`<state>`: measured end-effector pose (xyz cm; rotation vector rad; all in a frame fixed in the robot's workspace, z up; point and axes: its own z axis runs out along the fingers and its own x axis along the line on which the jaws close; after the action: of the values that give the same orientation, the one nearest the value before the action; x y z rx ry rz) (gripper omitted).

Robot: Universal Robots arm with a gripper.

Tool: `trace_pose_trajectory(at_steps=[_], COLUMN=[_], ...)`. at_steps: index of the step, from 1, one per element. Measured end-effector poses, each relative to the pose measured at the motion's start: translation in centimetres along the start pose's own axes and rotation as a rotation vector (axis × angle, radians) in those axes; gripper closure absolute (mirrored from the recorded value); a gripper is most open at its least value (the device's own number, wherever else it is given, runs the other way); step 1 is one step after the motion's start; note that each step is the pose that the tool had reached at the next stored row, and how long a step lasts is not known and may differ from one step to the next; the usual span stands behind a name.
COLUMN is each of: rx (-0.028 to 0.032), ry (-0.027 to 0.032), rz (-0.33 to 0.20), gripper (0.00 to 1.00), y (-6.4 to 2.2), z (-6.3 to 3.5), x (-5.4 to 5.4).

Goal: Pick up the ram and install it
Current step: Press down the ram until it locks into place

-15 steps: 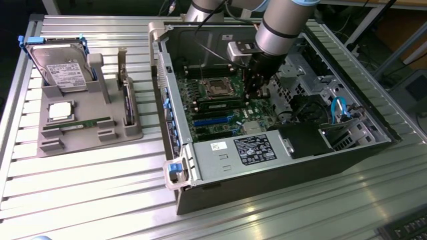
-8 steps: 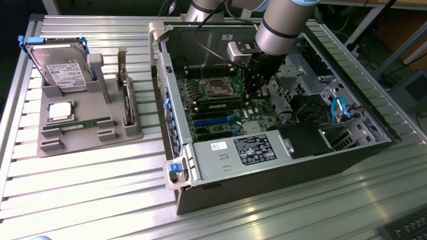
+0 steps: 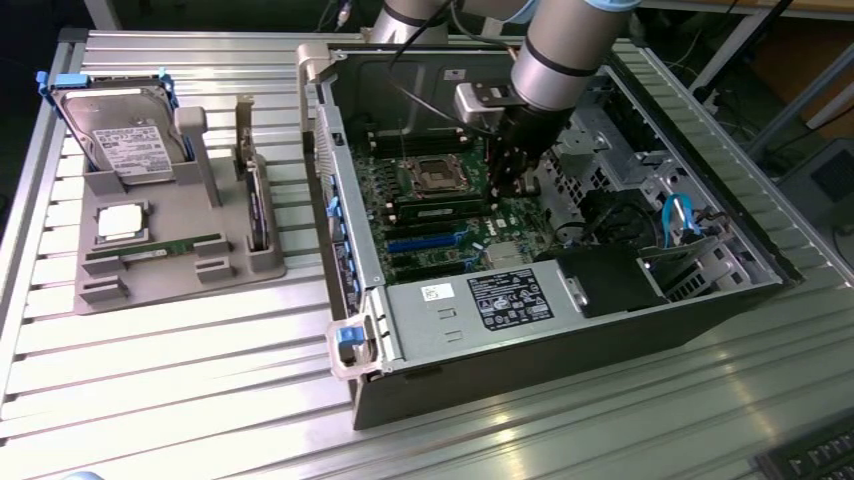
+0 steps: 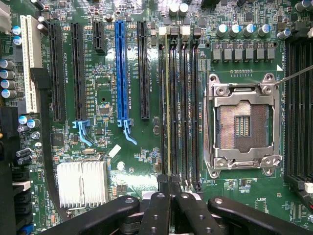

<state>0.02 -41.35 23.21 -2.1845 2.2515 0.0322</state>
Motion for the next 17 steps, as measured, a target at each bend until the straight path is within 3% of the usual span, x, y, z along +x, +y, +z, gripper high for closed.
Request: trace_pose_trajectory(at_steps=[3,6,9,17], rx=[0.0001,0.0017,0.0140,0.0328], ry=[-0.0001,0.0000,-0.0002,-0.0009], rz=[0.000,0.000,0.000,-0.001], gripper=[0.89,0.89,0.89,0.89], y=[0.04,0.66,2.69,5.61], z=[-0.64,-0.68,-0.66,-0.65], x=[0.0,0.0,0.1,0.2])
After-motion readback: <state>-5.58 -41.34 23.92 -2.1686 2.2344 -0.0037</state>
